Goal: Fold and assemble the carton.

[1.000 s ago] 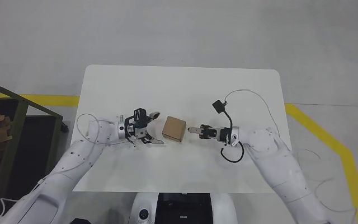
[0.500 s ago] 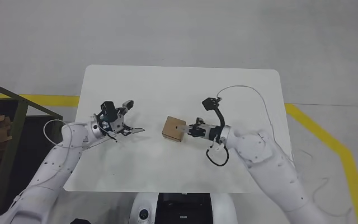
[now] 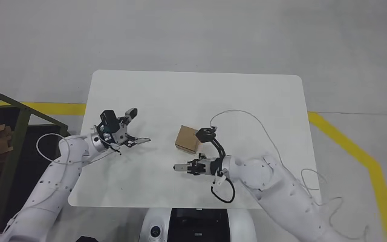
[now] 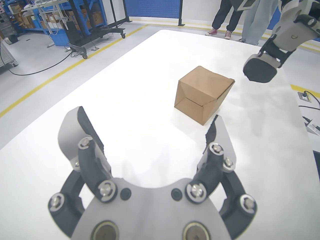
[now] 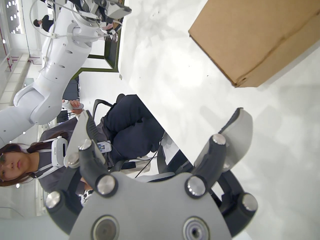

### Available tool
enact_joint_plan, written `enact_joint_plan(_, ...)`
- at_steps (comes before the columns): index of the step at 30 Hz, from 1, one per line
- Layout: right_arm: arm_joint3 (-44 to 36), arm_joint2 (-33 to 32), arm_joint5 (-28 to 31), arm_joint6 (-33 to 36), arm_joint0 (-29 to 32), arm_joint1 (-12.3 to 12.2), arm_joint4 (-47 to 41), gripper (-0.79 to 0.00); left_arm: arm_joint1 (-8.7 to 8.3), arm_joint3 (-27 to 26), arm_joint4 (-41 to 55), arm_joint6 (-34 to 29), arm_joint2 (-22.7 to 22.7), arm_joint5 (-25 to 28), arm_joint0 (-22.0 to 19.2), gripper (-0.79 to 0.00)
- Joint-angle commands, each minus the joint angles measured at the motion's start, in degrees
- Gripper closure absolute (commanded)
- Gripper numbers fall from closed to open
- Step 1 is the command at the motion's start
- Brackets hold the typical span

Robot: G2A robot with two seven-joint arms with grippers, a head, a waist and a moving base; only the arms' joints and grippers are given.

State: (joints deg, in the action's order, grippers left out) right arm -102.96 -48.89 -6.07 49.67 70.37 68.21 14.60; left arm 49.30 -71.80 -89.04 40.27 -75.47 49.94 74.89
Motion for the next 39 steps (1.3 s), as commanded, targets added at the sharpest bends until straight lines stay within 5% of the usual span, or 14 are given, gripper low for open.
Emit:
enact_joint_plan(1,2.47,1.12,0.61,-0.01,-1.54,0.54,-2.23,-0.785,0.09,-0.02,0.01,-0.66,0.38,-0.33,-0.08,-0.785)
enact_joint_plan(11,10.15,5.06,5.08,-1.69,-6.79,2.79,-8.91,-0.785,-0.03,-0.18,1.33,-1.25,-1.05,-1.71,-0.44,-0.785)
enact_joint_plan(22,10.21,2.12,2.09,-4.91,-7.21,2.53,-7.34,-0.785,-0.03,-0.18,1.33,-1.25,-1.05,-1.71,-0.44,-0.785)
enact_joint_plan(31,6.46,-1.56,-2.61,-10.54,-5.27,1.60,-0.40,-0.785,-0.03,-0.18,1.33,-1.25,-1.05,-1.71,-0.44,-0.785)
enact_joint_plan(39,0.54,-1.47,3.73,-9.98,-2.11,0.03,14.93,-0.785,-0.03,-0.18,1.33,-1.25,-1.05,-1.71,-0.44,-0.785)
